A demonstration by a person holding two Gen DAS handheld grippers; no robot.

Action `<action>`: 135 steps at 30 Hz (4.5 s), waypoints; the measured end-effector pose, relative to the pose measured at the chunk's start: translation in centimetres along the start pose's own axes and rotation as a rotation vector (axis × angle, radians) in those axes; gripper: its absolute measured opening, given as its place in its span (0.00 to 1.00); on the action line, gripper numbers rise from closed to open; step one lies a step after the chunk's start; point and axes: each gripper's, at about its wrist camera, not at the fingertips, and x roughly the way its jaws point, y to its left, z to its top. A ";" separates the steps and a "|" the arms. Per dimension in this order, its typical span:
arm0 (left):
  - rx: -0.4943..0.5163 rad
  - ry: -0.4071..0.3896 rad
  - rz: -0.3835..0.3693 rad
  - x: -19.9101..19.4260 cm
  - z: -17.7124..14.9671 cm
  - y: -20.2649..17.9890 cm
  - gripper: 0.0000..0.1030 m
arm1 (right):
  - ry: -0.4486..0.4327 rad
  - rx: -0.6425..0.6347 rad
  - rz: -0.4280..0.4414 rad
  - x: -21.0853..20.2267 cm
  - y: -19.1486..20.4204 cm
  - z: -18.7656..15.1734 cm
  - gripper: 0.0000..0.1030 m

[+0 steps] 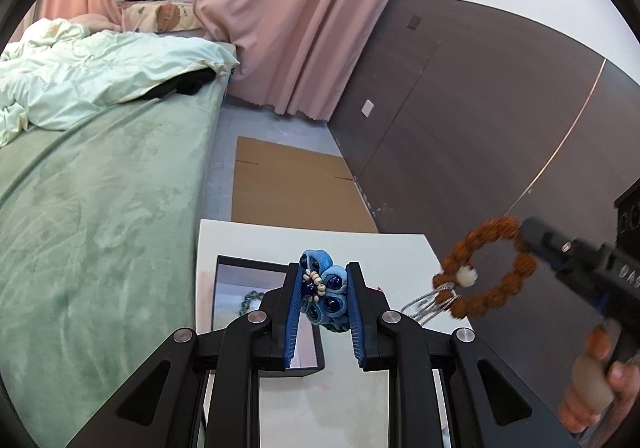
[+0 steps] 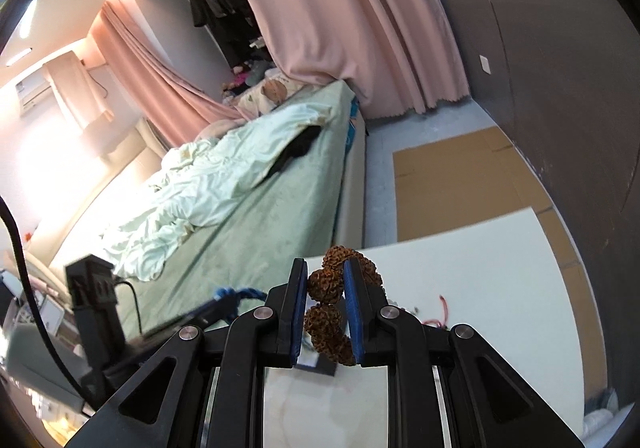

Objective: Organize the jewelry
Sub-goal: 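Drop the blue flower clip into the box with the left tool while the right tool lifts the brown bracelet, then carry the brown bead bracelet over the black box and open the right tool, then lower the left tool onto the remaining pile and grasp the dark bead bracelet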

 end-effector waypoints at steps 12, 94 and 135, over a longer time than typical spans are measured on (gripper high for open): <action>-0.046 0.031 0.000 1.4 0.3 1.2 0.23 | -0.044 -0.075 0.003 -1.9 3.8 3.2 0.19; -0.074 0.025 -0.074 1.2 0.2 0.0 0.82 | 0.239 0.183 -0.075 4.1 -7.3 -4.7 0.54; 0.340 0.403 -0.007 18.5 -8.0 -13.1 0.27 | 0.211 0.637 -0.135 0.9 -21.2 -10.0 0.54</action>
